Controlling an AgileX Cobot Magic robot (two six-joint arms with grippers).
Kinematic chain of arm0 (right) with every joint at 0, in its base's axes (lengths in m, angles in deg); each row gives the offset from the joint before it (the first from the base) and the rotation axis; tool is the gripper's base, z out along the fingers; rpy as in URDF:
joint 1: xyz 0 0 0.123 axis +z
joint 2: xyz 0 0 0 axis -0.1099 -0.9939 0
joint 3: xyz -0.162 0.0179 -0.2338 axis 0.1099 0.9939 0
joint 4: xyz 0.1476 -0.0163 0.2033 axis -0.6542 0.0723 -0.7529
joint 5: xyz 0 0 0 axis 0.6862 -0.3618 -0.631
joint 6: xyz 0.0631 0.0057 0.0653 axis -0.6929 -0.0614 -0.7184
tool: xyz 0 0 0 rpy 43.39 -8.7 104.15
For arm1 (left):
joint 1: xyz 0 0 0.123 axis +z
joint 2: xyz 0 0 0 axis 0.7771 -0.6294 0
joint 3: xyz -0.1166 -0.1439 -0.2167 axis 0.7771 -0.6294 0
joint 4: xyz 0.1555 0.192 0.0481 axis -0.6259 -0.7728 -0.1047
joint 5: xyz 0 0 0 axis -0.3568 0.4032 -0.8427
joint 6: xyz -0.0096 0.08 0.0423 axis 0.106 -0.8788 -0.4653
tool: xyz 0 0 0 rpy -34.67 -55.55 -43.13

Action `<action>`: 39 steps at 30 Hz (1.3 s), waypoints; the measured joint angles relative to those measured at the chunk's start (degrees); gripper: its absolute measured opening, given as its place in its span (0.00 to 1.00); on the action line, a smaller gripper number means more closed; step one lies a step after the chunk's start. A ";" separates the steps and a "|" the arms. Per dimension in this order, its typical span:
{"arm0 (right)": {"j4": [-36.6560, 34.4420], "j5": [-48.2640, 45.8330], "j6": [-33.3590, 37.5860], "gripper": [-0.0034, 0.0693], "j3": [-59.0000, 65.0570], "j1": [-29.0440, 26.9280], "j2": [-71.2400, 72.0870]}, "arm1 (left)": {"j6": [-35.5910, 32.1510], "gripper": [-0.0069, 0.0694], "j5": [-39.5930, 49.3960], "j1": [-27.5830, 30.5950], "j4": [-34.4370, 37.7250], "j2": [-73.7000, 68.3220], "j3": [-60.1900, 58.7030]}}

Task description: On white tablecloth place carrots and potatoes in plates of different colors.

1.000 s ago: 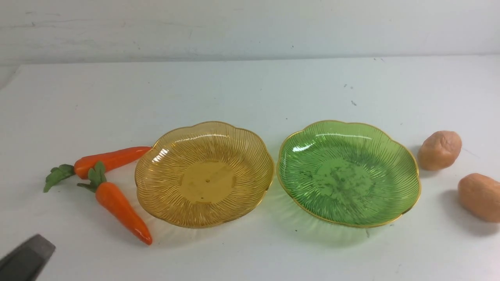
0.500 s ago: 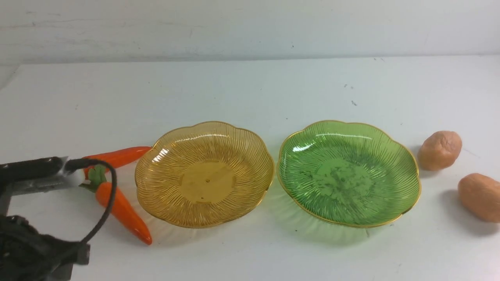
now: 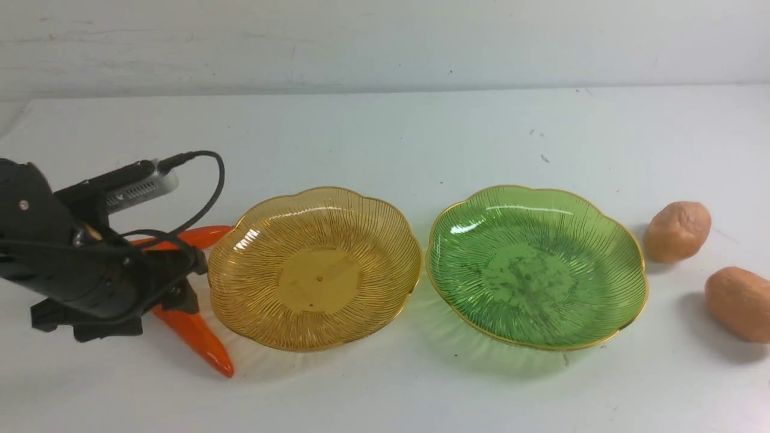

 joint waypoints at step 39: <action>-4.08 -0.34 0.63 0.03 0.00 0.00 0.00 | 27.01 0.80 -4.40 0.00 -19.08 -14.93 5.87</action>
